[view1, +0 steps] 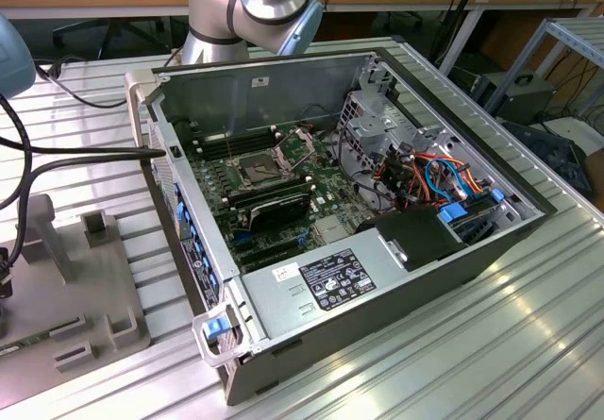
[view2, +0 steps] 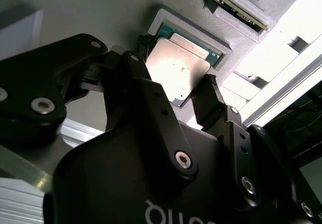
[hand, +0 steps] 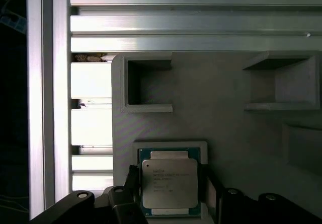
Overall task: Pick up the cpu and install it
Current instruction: 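Pick up the cpu and move it towards the insertion slot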
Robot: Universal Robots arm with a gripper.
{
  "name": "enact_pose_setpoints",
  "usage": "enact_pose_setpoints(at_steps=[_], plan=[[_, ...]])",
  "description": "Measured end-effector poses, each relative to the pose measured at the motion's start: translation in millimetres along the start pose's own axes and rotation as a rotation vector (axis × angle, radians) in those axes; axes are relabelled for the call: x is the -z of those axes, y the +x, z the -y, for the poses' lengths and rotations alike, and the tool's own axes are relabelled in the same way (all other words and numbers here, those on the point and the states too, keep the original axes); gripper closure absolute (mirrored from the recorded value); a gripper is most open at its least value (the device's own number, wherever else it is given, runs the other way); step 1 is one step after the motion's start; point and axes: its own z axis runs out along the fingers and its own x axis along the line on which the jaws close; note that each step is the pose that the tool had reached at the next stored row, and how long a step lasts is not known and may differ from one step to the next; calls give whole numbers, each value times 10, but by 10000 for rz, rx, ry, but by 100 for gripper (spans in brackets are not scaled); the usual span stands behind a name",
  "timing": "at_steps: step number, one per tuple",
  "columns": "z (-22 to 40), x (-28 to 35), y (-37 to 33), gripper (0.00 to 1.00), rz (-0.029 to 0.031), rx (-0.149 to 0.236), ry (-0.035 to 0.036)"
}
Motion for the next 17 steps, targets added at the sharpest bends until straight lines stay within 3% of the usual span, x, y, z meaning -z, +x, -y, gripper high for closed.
enact_pose_setpoints(at_steps=[3,5,7,9,17], plan=[[0,0,0,38,-1,0,0],[0,-1,0,45,0,0,0],[0,-1,0,45,-1,0,0],[0,-2,0,38,-1,0,0],[0,11,8,38,1,0,-1]])
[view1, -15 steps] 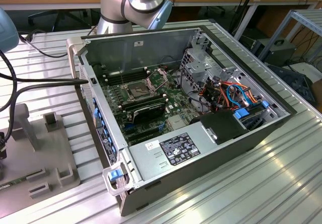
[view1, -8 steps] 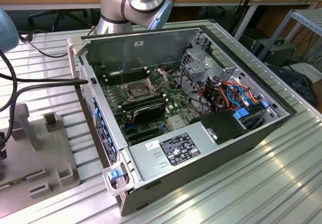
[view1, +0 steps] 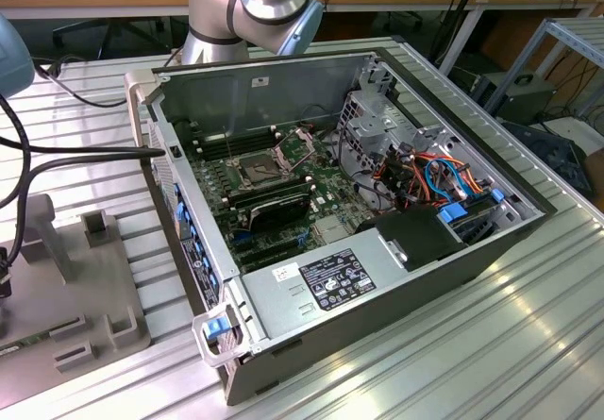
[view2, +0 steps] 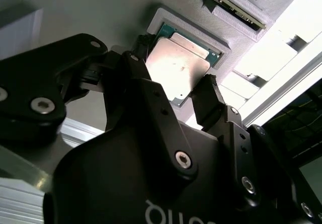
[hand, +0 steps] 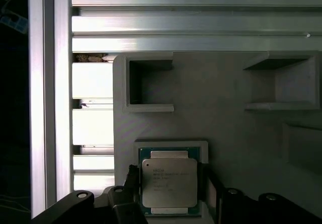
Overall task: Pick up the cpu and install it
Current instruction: 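Pick up the cpu and move it towards the insertion slot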
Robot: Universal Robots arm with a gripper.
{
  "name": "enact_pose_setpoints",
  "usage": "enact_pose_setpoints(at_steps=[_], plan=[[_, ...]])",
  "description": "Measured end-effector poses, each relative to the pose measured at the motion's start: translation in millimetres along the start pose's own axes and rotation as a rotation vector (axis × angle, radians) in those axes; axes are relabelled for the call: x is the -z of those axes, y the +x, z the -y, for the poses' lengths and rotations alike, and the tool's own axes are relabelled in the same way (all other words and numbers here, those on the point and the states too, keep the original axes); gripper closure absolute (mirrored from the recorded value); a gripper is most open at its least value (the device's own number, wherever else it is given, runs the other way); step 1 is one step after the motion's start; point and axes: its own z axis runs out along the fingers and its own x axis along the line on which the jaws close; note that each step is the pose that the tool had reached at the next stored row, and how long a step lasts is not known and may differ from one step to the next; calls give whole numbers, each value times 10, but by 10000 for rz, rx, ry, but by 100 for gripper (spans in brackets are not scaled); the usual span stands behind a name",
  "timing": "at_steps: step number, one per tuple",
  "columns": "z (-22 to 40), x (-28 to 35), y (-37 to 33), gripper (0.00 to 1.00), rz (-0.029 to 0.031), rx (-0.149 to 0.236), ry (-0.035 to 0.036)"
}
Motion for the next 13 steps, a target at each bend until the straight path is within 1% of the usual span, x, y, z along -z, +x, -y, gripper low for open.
enact_pose_setpoints(at_steps=[7,8,9,13], plan=[[0,0,1,38,-1,0,1],[0,1,2,40,-2,0,2],[0,1,2,45,-2,0,2],[0,1,2,45,-1,0,1]])
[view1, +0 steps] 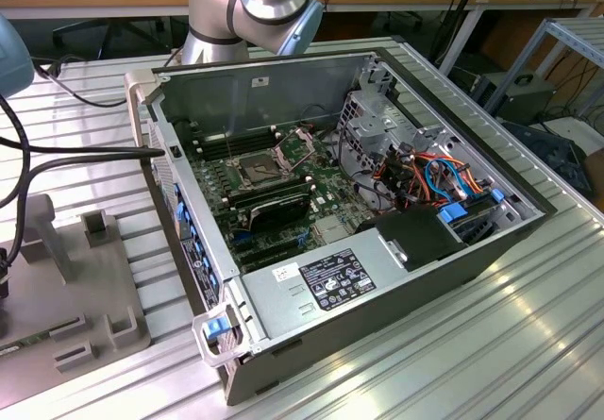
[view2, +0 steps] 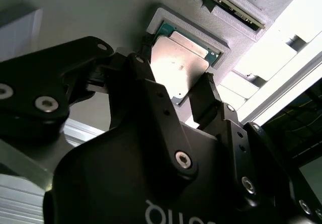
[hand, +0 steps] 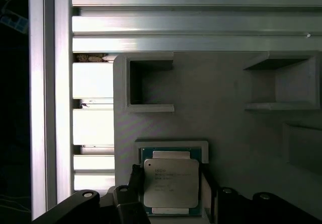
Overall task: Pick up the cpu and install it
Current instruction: 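Pick up the cpu and move it towards the insertion slot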
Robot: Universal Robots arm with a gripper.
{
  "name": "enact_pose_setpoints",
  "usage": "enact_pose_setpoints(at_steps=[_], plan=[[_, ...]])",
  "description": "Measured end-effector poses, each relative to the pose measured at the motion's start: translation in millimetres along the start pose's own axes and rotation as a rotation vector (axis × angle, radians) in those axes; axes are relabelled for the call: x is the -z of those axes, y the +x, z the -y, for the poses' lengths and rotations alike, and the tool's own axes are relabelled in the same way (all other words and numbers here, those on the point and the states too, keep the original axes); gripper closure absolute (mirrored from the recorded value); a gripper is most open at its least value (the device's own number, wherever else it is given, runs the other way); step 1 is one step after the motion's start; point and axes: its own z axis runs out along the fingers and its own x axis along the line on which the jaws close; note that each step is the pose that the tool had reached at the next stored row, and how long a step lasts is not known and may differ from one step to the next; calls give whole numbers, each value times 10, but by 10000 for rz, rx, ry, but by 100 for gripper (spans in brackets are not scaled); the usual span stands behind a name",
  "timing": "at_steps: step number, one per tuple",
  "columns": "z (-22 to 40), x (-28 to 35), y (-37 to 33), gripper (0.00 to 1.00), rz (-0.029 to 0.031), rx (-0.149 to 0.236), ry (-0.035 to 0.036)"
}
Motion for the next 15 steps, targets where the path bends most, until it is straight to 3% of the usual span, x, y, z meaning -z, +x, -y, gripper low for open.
enact_pose_setpoints(at_steps=[6,15], plan=[[0,8,1,45,2,0,-2],[-2,150,1,45,0,0,0]])
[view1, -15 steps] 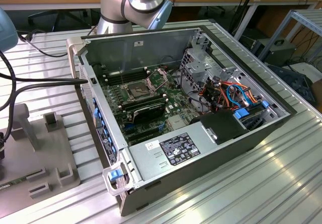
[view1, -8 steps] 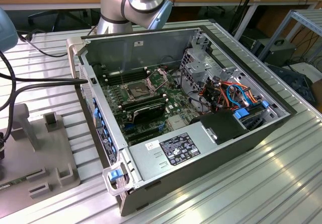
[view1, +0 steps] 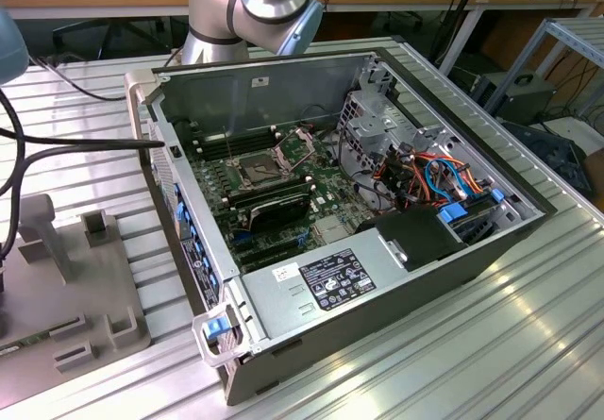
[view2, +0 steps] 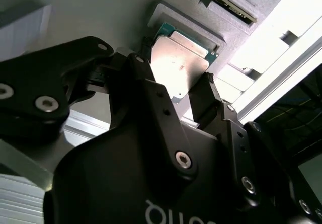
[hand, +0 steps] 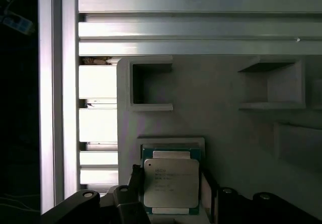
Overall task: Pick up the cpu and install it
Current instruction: 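Pick up the cpu and move it towards the insertion slot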
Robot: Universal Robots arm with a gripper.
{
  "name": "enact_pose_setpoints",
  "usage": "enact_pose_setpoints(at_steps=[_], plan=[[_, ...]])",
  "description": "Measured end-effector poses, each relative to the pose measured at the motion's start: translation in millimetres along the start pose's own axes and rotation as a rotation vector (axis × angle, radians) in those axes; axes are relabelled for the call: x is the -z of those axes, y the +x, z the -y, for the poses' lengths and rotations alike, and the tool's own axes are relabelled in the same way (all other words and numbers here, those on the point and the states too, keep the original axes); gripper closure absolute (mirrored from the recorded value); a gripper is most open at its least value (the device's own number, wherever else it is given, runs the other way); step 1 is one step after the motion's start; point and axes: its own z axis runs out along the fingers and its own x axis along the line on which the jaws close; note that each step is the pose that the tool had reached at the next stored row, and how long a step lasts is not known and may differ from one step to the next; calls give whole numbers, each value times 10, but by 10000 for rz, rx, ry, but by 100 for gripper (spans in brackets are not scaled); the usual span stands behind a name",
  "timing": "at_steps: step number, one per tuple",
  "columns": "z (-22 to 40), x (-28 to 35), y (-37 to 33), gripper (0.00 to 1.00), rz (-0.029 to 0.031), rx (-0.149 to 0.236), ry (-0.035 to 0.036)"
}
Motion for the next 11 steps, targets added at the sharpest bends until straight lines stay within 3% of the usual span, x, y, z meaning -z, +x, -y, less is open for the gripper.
enact_pose_setpoints(at_steps=[2,11], plan=[[-1,91,0,45,-1,0,5],[-5,286,1,45,0,0,7]])
